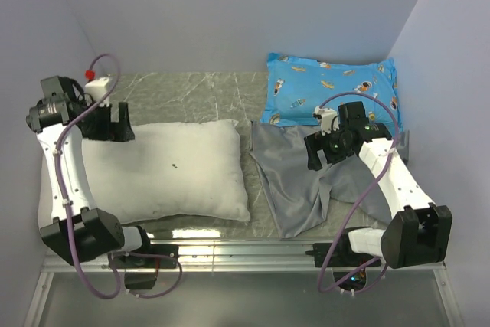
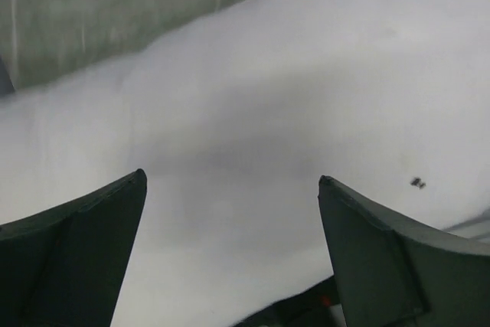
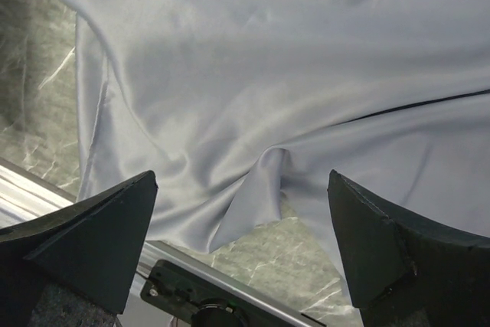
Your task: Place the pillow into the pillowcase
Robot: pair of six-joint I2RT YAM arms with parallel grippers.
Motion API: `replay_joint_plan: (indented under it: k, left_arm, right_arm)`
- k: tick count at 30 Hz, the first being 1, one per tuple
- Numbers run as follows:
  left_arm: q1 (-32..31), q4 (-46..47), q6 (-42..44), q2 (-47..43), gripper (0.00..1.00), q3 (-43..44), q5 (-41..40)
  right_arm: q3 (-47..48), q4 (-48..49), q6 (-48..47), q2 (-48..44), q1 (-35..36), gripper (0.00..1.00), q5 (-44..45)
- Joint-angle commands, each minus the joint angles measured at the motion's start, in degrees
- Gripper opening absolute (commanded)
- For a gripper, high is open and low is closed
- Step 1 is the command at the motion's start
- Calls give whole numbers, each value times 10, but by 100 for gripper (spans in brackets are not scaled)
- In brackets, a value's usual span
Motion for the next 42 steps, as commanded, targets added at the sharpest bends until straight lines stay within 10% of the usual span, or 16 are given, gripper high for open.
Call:
replay_joint_plan:
  k: [1,13,20,22,23,27,42]
  left_arm:
    - [-74,-83,255,-11,99,94,117]
    - [-520,155,306,-9,99,-112,-32]
    - [-539,249,358,45,98,-303,-95]
    - [-537,259,371,46,80,-340,-92]
    - [-536,258,372,44,50,-343,-83]
    - [-513,244,376,21,1,-327,21]
    - [-438,234,360,-53,0,-348,134]
  right_arm:
    - [24,-17,-6,-25,3,100,-19]
    - [27,-46,5,-13,4,100,-51]
    - [34,-31,22,4,9,100,-66]
    - [27,-17,38,10,21,99,-66]
    - [23,12,51,12,28,98,-62]
    - [24,70,104,45,68,90,-53]
    - [99,152,163,247,303,64,139]
